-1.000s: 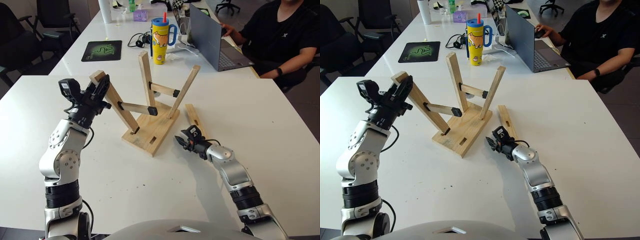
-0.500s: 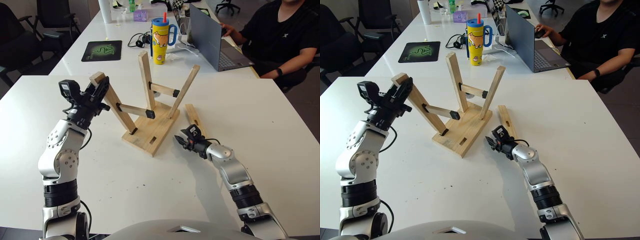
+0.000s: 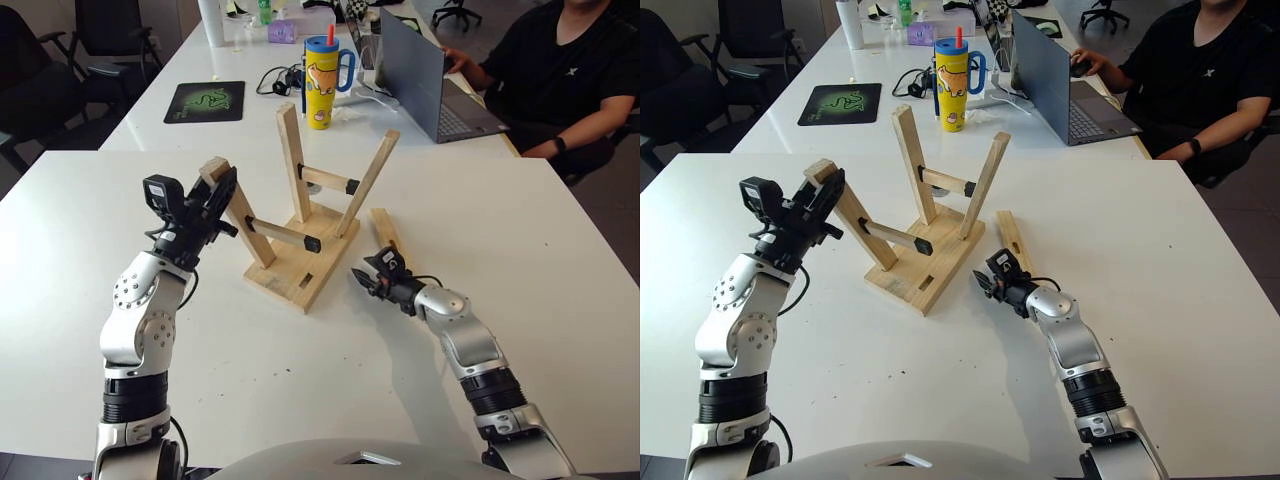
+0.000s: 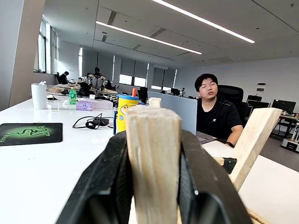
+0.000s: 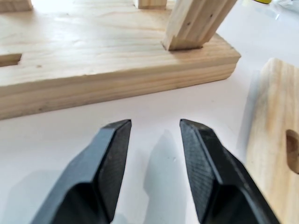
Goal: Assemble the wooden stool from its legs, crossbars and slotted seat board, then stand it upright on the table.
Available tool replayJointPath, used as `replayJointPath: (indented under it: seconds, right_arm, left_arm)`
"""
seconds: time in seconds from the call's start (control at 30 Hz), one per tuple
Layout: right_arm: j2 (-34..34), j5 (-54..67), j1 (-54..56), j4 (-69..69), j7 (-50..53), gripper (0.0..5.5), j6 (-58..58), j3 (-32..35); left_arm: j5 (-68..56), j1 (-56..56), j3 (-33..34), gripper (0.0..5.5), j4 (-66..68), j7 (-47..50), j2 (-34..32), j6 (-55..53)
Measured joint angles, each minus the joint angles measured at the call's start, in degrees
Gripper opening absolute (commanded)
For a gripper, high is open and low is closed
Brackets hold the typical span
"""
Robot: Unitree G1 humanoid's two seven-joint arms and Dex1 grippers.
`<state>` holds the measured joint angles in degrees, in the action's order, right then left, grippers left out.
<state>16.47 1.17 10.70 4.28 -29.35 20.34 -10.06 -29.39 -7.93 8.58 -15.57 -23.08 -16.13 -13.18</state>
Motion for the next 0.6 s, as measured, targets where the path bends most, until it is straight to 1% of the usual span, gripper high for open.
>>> replayJointPath:
  seconds: [0.13, 0.3, 0.6]
  right_arm:
    - [-0.82, 1.98, 1.22, -0.03, 0.19, 1.94, 0.18, 1.63]
    - [-1.08, 2.14, 2.56, -0.05, 0.45, 1.94, 0.17, 2.34]
    - [-1.67, 2.14, 2.56, -0.05, 0.52, 1.94, 0.18, 2.40]
  left_arm:
    - [1.46, 5.45, -1.54, 1.04, -2.89, 0.62, 1.21, 3.65]
    - [2.06, 5.86, -2.45, 1.04, -4.32, 2.00, 1.48, 3.86]
    - [-1.19, 0.41, -0.09, 1.04, -8.74, 7.77, 0.81, -7.03]
